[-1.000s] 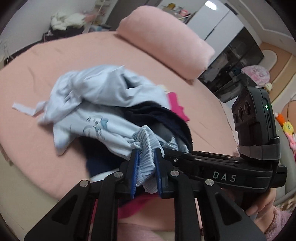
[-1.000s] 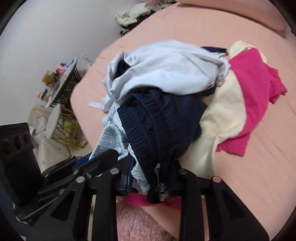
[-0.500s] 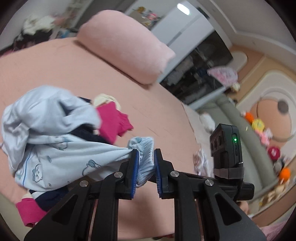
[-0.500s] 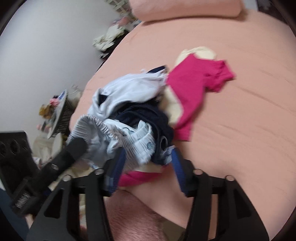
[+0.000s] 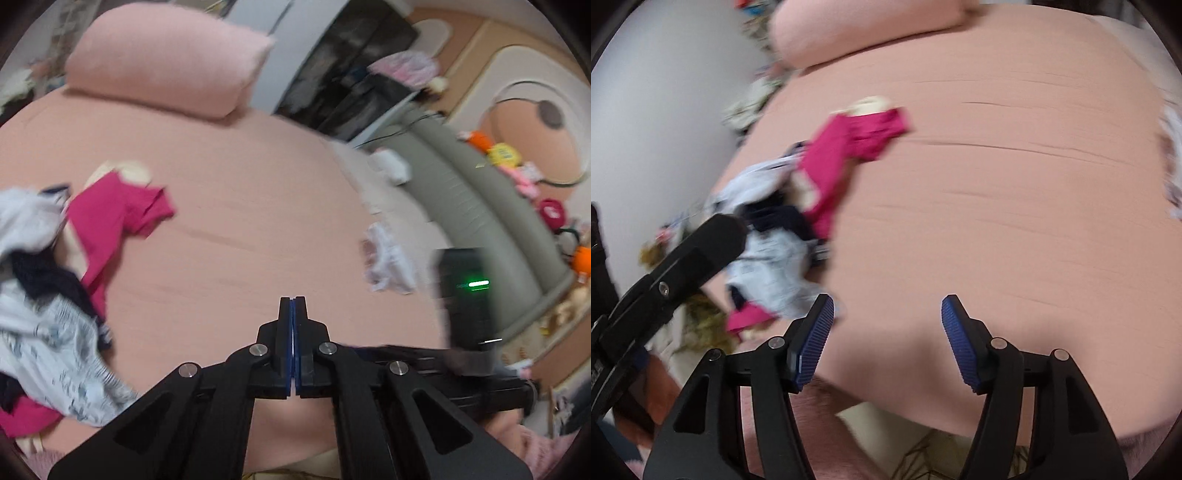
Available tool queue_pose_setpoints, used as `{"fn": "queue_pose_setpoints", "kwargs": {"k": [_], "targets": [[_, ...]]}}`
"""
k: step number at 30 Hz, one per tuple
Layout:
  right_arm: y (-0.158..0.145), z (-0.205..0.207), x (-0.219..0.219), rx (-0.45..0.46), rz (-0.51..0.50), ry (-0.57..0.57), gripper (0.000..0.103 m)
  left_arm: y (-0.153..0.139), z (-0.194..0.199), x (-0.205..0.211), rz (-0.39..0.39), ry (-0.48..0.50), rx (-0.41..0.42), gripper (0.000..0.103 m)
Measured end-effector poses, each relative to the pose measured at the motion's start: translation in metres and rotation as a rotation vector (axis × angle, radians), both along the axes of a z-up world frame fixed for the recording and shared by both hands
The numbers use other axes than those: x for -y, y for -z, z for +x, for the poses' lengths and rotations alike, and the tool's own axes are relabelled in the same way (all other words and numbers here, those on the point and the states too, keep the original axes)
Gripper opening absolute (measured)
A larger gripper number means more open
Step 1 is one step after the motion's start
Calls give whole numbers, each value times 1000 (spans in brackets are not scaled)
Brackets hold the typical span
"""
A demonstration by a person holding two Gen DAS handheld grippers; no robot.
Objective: Fold clothes
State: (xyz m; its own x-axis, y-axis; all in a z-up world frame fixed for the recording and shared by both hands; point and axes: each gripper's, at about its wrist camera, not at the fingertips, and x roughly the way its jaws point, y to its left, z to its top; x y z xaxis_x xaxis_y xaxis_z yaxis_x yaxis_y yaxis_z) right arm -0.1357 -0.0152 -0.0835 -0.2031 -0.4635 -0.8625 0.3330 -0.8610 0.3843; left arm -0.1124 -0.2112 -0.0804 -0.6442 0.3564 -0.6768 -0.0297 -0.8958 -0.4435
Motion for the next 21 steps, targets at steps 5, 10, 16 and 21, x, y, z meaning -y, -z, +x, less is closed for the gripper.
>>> {"fn": "queue_pose_setpoints", "kwargs": {"k": [5,10,16,21], "targets": [[20,-1,13,33,-22,-47,68,30,29,26,-122,-236,127,11],[49,7,63,49,-14,-195,73,66,76,87,-85,-496,210,62],[102,18,135,53,67,-344,78,114,81,137,77,-598,313,62],[133,29,161,-12,142,-399,66,130,74,139,186,-500,319,44]]}}
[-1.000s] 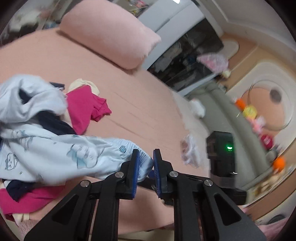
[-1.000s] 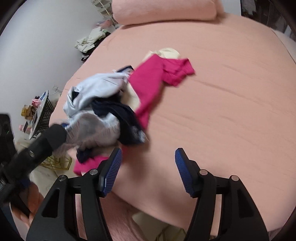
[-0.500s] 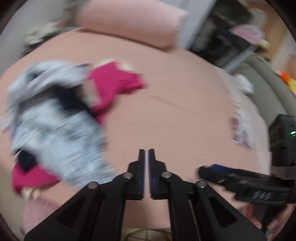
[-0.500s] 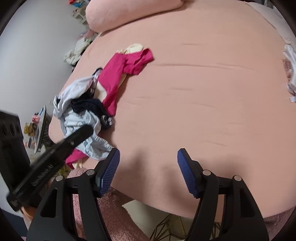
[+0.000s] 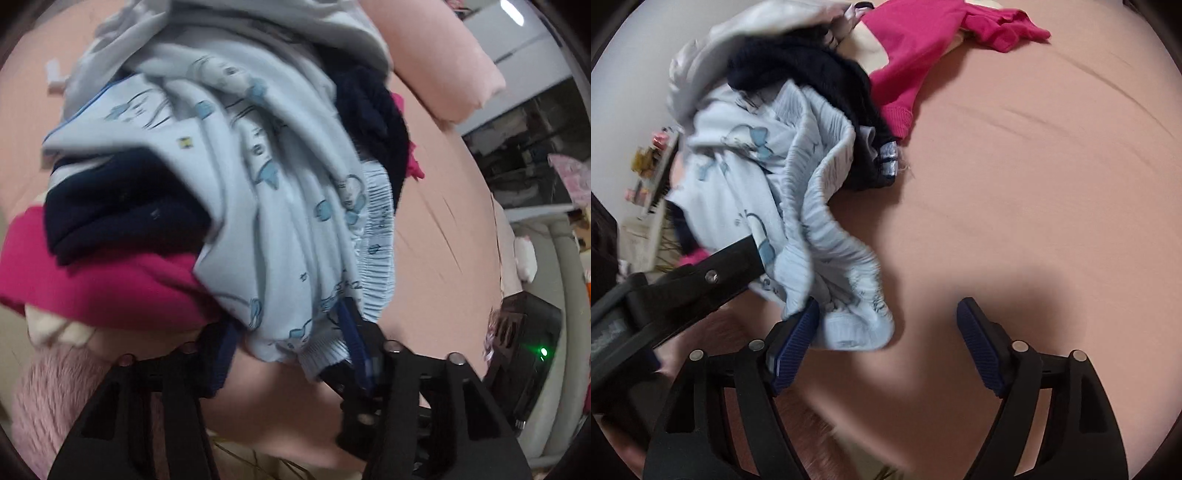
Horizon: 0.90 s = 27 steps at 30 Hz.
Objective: Fold clothes
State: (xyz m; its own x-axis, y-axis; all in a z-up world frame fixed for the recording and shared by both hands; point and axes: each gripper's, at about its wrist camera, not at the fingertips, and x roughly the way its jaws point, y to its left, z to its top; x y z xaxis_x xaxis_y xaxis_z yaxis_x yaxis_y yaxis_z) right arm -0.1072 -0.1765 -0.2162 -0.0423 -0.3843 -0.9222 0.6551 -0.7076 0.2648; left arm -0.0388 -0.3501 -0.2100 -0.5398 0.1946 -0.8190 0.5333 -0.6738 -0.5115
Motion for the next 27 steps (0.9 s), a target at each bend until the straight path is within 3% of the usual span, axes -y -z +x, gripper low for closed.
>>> {"fn": "queue_pose_setpoints", "kwargs": {"k": [2,4,6,10,14,16,22,27], "targets": [[-6,7,5,-88,23,-48,30,-1,0,-3,35,48,-27,30],[-11,8,5,-132,35,-57,21,-2,2,-8,30,74,-36,23],[-15,6,-2,-160,31,-31,16,1,1,-13,22,87,-30,8],[-31,4,-26,-208,5,33,13,5,-3,-30,-6,111,-63,6],[-52,12,-41,-301,17,30,12,9,-13,-47,31,160,-90,6],[-61,15,-45,-332,21,36,12,3,-21,-54,14,194,-101,6],[-74,4,-77,-322,8,126,10,-10,-47,-85,-11,316,-99,3],[-83,4,-98,-356,44,172,10,-12,-62,-116,31,353,-108,2]]}}
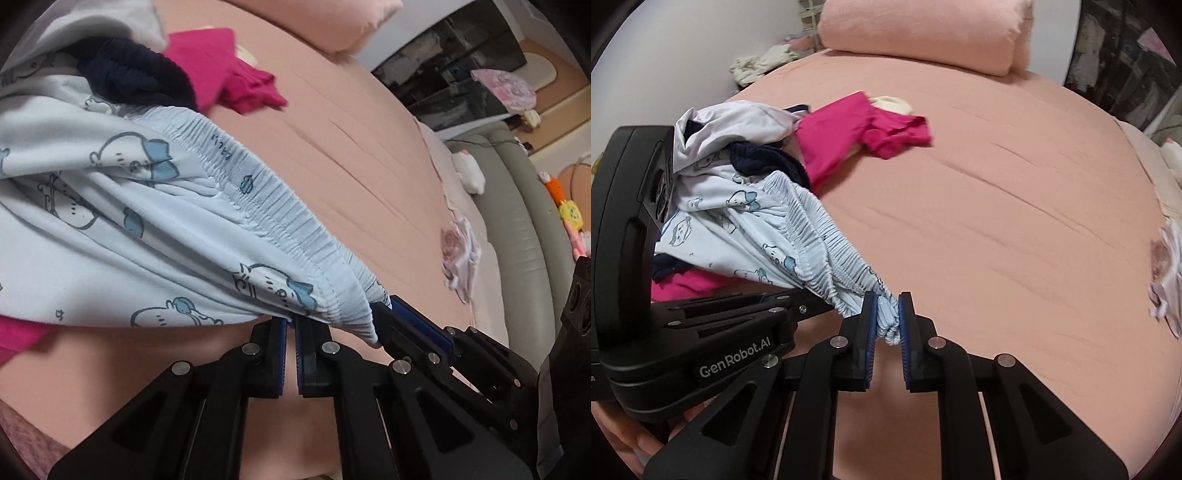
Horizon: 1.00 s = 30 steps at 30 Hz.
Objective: Fold clothes
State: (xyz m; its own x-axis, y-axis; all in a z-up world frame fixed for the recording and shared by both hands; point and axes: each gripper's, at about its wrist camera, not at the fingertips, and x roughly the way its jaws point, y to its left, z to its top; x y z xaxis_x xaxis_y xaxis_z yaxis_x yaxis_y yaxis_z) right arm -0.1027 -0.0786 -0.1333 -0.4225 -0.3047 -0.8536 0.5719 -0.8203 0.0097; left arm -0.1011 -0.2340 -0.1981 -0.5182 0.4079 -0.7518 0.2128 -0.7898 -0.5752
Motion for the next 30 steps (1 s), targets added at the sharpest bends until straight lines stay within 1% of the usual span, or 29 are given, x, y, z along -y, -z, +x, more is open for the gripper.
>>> {"fn": "queue_pose_setpoints", "kwargs": {"k": [2,3,4,5,6,7,8,9,12,14,15,16,17,18,19,20,21,23,24,25,27,28,30], "targets": [[-4,6,-10,-38,26,12,10,-3,3,-10,-2,33,0,2],[-6,9,-13,-55,42,12,10,-5,7,-10,7,37,2,4],[-8,12,-17,-73,58,11,10,-7,11,-10,16,40,5,8],[-10,14,-21,-77,64,10,10,-9,15,-10,25,43,8,15],[-11,17,-24,-86,73,10,10,-11,19,-10,34,47,10,32],[-11,19,-26,-91,78,9,10,-12,23,-7,49,35,12,45],[-11,20,-27,-96,82,8,10,-12,31,1,79,-1,7,65],[-11,21,-29,-76,58,9,10,-12,39,10,110,-36,-9,66],[-14,24,-35,-11,-33,11,10,-6,59,44,171,-144,-46,66],[-19,29,-37,6,-75,3,10,1,62,68,243,-236,-58,66],[-22,32,-35,-8,-74,-8,10,3,58,74,276,-250,-68,66],[-25,36,-33,-24,-72,-21,10,2,50,73,274,-232,-79,65],[-29,40,-31,-41,-70,-34,10,1,43,72,272,-214,-89,56],[-30,41,-30,-42,-78,-38,10,0,35,71,270,-196,-100,37],[-32,40,-30,-40,-87,-41,10,-6,27,68,240,-184,-121,32],[-33,39,-31,-33,-100,-33,10,-21,19,65,175,-182,-154,27],[-36,37,-32,-27,-103,-24,10,-36,12,64,128,-185,-181,22],[-46,30,-31,-50,-87,2,8,-80,-1,71,43,-198,-250,22],[-55,26,-31,-68,-83,13,8,-104,-4,77,19,-199,-286,21],[-64,21,-32,-77,-104,20,8,-127,-7,83,-2,-196,-315,21],[-93,12,-38,-92,-196,31,8,-168,-12,90,-31,-169,-355,21],[-103,9,-44,-88,-230,38,8,-185,-12,89,-40,-147,-378,21],[-121,4,-58,-76,-295,51,9,-204,-9,68,-40,-68,-422,21]]}}
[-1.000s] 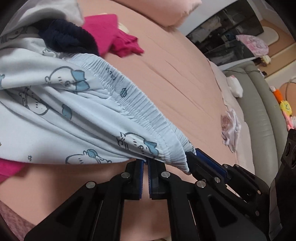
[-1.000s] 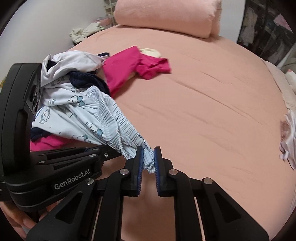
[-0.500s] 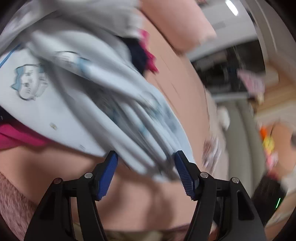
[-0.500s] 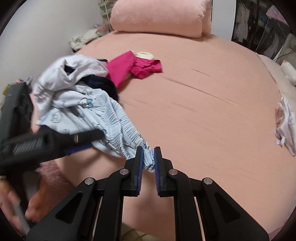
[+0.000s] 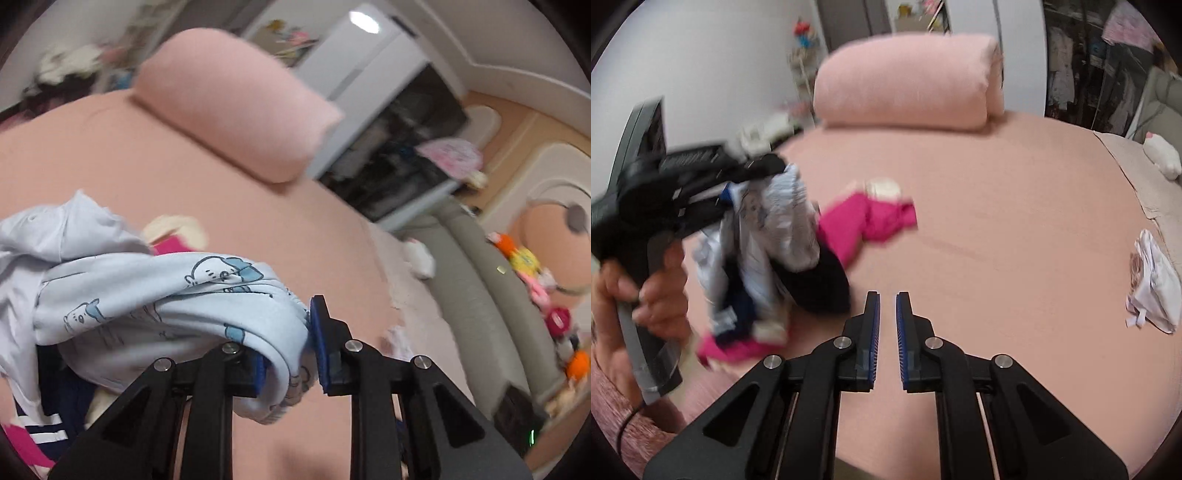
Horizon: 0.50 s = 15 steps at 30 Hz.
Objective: Fold clothes
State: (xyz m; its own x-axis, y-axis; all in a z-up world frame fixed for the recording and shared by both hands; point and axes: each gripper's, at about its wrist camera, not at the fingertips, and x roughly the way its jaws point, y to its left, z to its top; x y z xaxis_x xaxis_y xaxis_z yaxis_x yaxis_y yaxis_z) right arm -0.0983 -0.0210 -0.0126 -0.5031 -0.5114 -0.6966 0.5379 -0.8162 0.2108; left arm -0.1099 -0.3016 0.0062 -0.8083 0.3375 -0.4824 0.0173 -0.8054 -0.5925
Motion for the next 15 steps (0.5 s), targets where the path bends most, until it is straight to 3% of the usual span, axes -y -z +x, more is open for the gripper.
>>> {"fn": "queue_pose_setpoints", "kwargs": {"k": [3,7,10,12,15], "targets": [[-22,-5,-22,13,-84,19,21,-4,-5,-50,-7,146,-7,21],[-26,-4,-68,3,-55,109,28,-11,-12,-137,67,382,-51,21],[-25,-2,-112,9,-13,193,32,-22,-7,-178,104,481,-109,21],[-21,0,-141,26,-1,236,37,-20,2,-184,142,494,-134,21],[-11,5,-179,68,4,282,40,12,-1,-191,154,435,-60,21]]}}
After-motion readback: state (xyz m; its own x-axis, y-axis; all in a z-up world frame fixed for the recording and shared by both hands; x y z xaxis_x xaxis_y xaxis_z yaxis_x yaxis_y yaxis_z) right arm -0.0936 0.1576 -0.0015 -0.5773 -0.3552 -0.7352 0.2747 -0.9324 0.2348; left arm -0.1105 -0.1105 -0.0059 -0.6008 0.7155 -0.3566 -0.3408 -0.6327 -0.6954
